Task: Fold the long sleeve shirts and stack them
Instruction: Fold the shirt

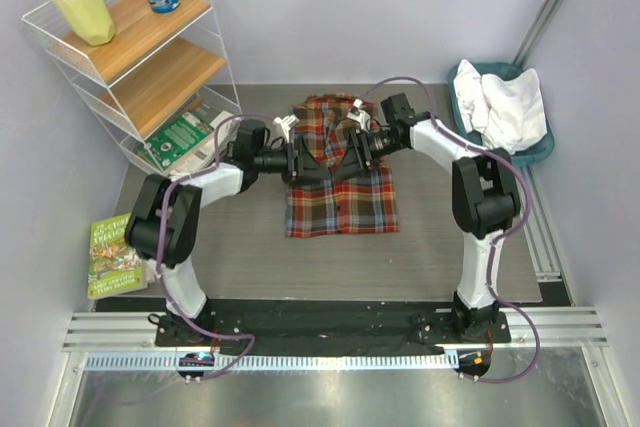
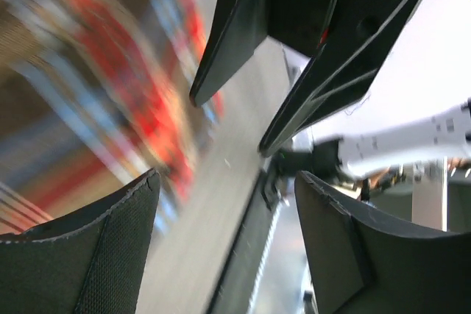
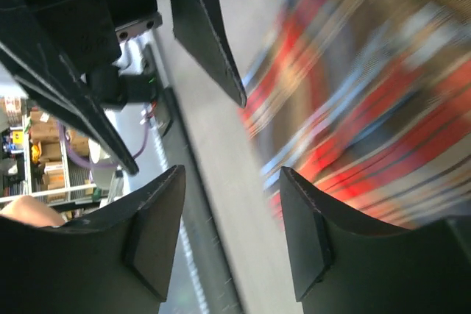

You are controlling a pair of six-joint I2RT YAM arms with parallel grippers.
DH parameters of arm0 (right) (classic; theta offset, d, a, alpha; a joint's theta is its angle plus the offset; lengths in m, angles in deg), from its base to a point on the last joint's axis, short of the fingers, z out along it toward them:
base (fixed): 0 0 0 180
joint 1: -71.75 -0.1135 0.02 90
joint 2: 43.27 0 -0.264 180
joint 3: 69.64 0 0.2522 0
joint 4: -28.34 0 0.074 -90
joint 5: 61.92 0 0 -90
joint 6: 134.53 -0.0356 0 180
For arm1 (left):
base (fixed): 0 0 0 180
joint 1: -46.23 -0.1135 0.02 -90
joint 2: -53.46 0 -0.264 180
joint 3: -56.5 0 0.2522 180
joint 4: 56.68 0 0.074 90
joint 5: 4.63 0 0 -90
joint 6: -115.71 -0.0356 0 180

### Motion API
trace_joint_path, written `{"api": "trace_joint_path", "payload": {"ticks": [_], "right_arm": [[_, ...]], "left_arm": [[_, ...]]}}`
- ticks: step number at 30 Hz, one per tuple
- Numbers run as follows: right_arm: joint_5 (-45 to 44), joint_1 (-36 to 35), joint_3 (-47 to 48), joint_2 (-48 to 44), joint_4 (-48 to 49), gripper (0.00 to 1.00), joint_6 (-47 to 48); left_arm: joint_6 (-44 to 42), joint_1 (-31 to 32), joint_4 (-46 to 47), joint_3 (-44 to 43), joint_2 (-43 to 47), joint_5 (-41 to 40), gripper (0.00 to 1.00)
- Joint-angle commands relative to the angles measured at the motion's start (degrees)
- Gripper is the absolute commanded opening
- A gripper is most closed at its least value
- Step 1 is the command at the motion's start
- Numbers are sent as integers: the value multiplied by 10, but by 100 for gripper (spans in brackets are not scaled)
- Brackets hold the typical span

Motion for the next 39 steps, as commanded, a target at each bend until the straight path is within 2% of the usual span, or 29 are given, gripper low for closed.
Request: {"api": "trace_joint_path", "payload": {"ticks": [1, 3, 6, 13, 16, 17, 20, 21, 23, 24, 26, 27, 28, 29, 31, 32, 35, 39], "right_arm": [[-15, 10, 63, 103, 15, 57, -11], [-26, 15, 81, 149, 20, 57, 8], [-24, 25, 93, 200, 20, 57, 13], [-23, 15, -20, 173, 55, 56, 11], [-16, 1, -97, 123, 82, 56, 1], [-8, -3, -142, 104, 104, 56, -16], [3, -26, -206, 41, 118, 56, -31], [6, -29, -212, 28, 117, 56, -35], [6, -24, -202, -15, 105, 57, -41], [6, -23, -194, -32, 101, 57, -51], [6, -14, -165, -59, 93, 56, -58], [-13, -9, -155, -82, 92, 56, -60], [-26, 2, -130, -88, 91, 56, -56], [-43, 11, -115, -88, 72, 54, -45], [-107, 25, -59, -67, 34, 49, 11], [-127, 38, -40, -56, -11, 43, 31], [-200, 60, -14, -26, -45, 35, 60], [-292, 73, -20, -12, -56, 34, 76]], "left_arm": [[63, -36, 66, -48, -115, -44, 73], [85, -51, 82, -57, -163, -66, 72], [96, -69, 56, -71, -197, -86, 70], [76, -72, -16, -35, -205, -96, 69], [66, -68, -25, 27, -166, -89, 67], [63, -66, -25, 46, -132, -77, 67], [37, -64, -27, 112, -70, -58, 67], [27, -65, -44, 124, -22, -52, 68], [-39, -65, -90, 118, 27, -50, 70], [-78, -65, -156, 96, 80, -52, 71], [-204, -65, -241, 66, 126, -65, 73], [-242, -65, -314, 41, 144, -80, 75], [-276, -65, -345, 30, 170, -94, 75], [-346, -64, -373, 19, 178, -109, 76], [-403, -65, -437, -13, 176, -151, 76], [-427, -64, -451, -24, 170, -161, 75], [-429, -61, -461, -69, 123, -183, 68], [-420, -48, -455, -125, 62, -257, 60]]}}
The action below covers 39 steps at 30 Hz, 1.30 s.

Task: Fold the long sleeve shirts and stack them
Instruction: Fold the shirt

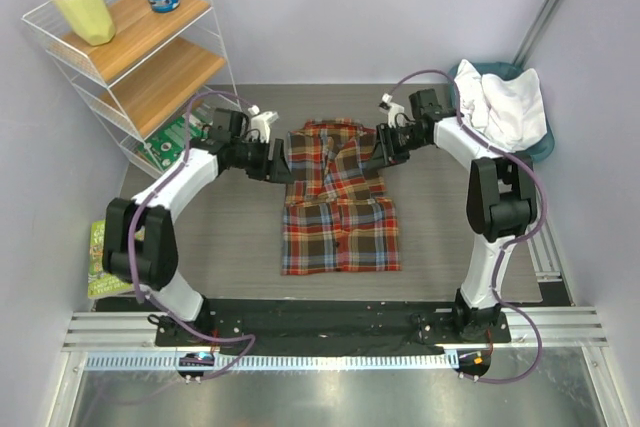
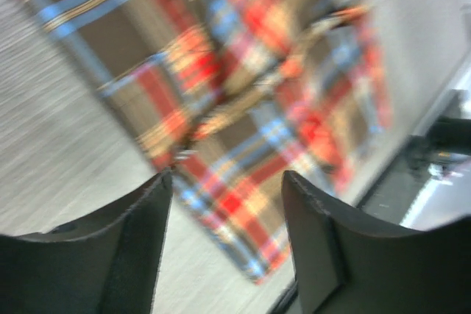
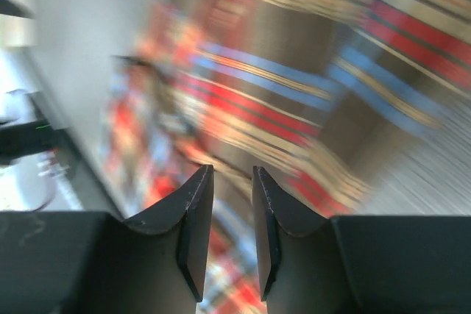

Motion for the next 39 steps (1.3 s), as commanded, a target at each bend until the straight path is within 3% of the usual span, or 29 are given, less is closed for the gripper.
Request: {"api": "trace_joint_path", "payload": {"ticks": [1, 5, 16, 29, 35, 37, 39], "right_arm": [[-129, 9, -12, 25, -57, 34, 42], [-163, 12, -14, 38, -48, 35, 42], [-169, 13, 26, 103, -39, 38, 9], [-188, 13, 34, 93, -17, 37, -35], [-204, 10, 43, 97, -6, 32, -52], [-219, 10, 43, 97, -5, 24, -53], [-233, 11, 40, 95, -5, 14, -46]], "left_arm": [[-42, 12, -49, -47, -71, -106, 59], [-55, 15, -47, -71, -125, -181, 56], [-55, 21, -50, -140, -228, -209, 57], [-40, 56, -40, -173, -275, -258, 53], [-36, 68, -39, -186, -288, -269, 46], [-34, 70, -39, -189, -292, -273, 42], [-36, 70, -43, -192, -297, -288, 30]]}}
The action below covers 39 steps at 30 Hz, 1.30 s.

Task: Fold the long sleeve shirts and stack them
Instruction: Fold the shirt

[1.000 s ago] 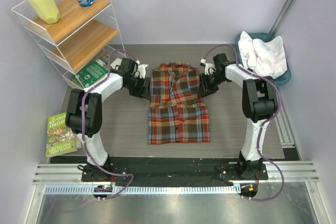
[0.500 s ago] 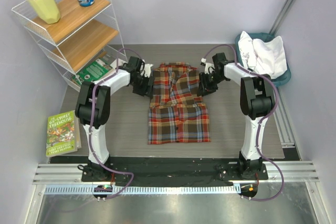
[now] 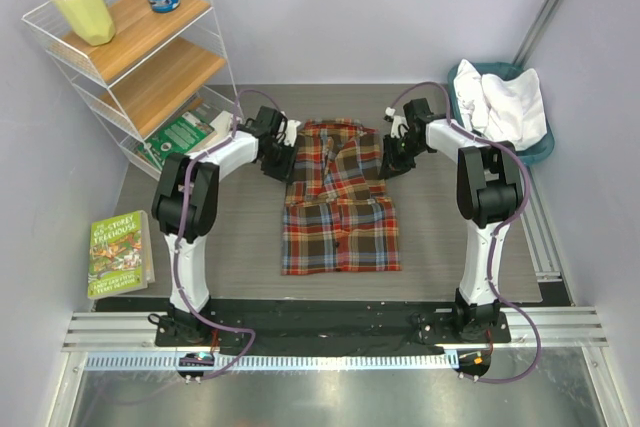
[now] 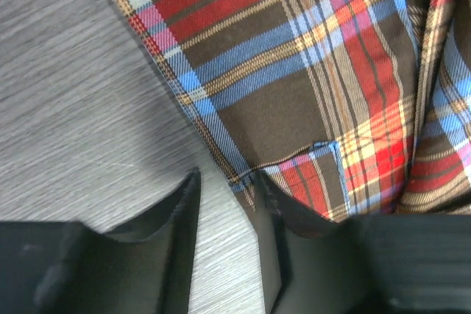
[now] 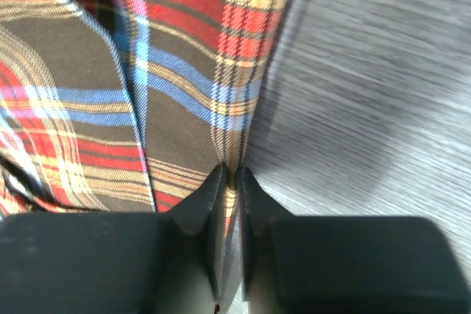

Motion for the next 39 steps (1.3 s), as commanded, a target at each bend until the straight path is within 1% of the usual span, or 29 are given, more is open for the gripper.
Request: {"api": "trace_joint_path", "payload": {"ticks": [1, 2, 3, 4, 9, 15, 17, 18, 19, 20, 21, 22, 23, 25, 27, 31, 36, 39], "right_arm": [[-39, -3, 19, -1, 15, 11, 0], [-42, -2, 20, -3, 13, 8, 5], [-49, -1, 20, -6, 9, 1, 12], [-54, 2, 21, -9, 7, 1, 17], [-82, 16, 20, -5, -1, 1, 48], [-64, 16, 19, 4, -13, 1, 49], [-46, 15, 18, -2, -15, 1, 57], [-42, 16, 22, -2, -17, 4, 56], [-35, 16, 28, -1, -22, 9, 56], [-23, 16, 42, 1, -30, 21, 56], [-21, 16, 47, 1, -37, 26, 52], [-21, 16, 53, -1, -41, 30, 49], [-21, 16, 60, -6, -41, 35, 45], [-21, 18, 71, -10, -41, 38, 38], [-16, 19, 85, -10, -41, 39, 28], [-23, 12, 108, 8, -48, 38, 15], [-35, 9, 130, 39, -46, 38, 5], [-41, 8, 141, 59, -44, 36, 4]], "left_arm": [[0, 3, 0, -18, -20, -32, 26], [0, 1, -1, -18, -22, -38, 16], [1, -1, -4, -17, -23, -40, 11], [3, -7, -9, -17, -23, -44, 0], [-1, -19, -12, -13, -22, -56, 0], [-5, -20, -14, -17, -23, -52, 0], [-10, -21, -11, -17, -16, -34, 0], [-10, -21, -7, -14, -13, -31, 0], [-7, -21, -1, -12, -9, -25, 4], [-5, -21, 4, -10, -2, -2, 11], [4, -19, 10, -11, -1, 1, 19], [10, -20, 12, -11, 2, 14, 34], [13, -20, 14, -13, 4, 29, 39], [22, -14, 18, -20, 8, 31, 48], [24, -3, 23, -27, 6, 19, 51], [32, 1, 19, -47, -16, -5, 52], [35, 2, 5, -76, -45, -29, 52], [33, 4, 0, -83, -53, -38, 49]]}}
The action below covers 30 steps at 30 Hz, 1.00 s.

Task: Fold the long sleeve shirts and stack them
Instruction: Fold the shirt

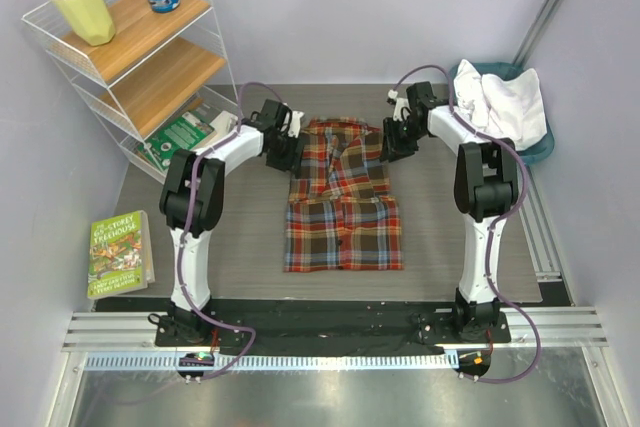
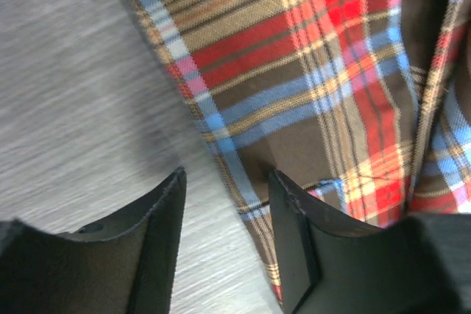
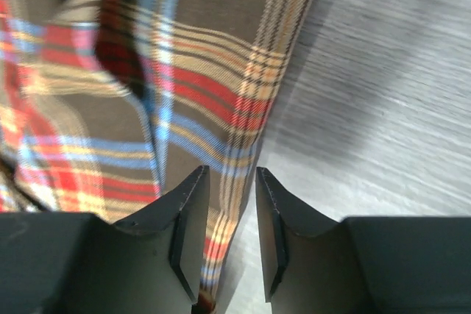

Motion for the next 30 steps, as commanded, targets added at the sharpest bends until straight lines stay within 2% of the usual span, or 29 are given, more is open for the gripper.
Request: {"api": "trace_joint_path", "payload": {"ticks": [1, 3, 4, 5, 6, 9, 17, 19, 20, 21, 22, 23, 24, 25, 26, 27, 29, 30], "right_arm": [[-13, -5, 25, 26, -4, 35, -14], [-14, -5, 29, 34, -4, 28, -13], [-16, -5, 30, 35, -3, 22, -12], [-21, -5, 29, 33, -3, 6, -7], [-26, -3, 29, 32, -2, 1, -4], [-42, 2, 27, 25, 0, 1, 6], [-35, 11, 26, 32, -1, 1, 17], [-35, 10, 29, 34, -2, 7, 16], [-32, 11, 38, 33, -19, 14, 20], [-27, 11, 43, 30, -27, 29, 26], [-12, 13, 45, 11, -32, 36, 35], [-12, 14, 38, -7, -33, 42, 40], [-9, 13, 35, -22, -33, 51, 50], [0, 14, 26, -59, -35, 55, 72], [1, 14, 21, -76, -35, 56, 81], [8, 14, 16, -92, -36, 56, 91], [50, 11, -4, -135, -41, 56, 107], [80, 7, -12, -148, -45, 52, 110]], "left_arm": [[2, 0, -7, -21, -14, -27, 48], [-1, 1, -10, -25, -21, -30, 42], [-2, 0, -12, -28, -24, -35, 39], [-2, 1, -16, -31, -29, -46, 31], [-3, -1, -22, -35, -32, -50, 15], [-3, -8, -22, -30, -33, -54, 0], [-3, -23, -11, -28, -28, -51, 0], [-6, -23, -23, -35, -26, -25, 0], [-20, -25, -26, -42, -19, -1, 2], [-32, -25, -25, -36, -6, 12, 19], [-46, -24, -19, -24, 41, 58, 29], [-75, -25, 10, 24, 73, 70, 38], [-86, -25, 31, 52, 106, 77, 52], [-106, -25, 43, 79, 181, 108, 63], [-145, -21, 47, 125, 213, 116, 72], [-170, -14, 47, 147, 250, 109, 77], [-227, 26, 22, 207, 337, 72, 78], [-280, 47, 20, 231, 364, 46, 78]]}}
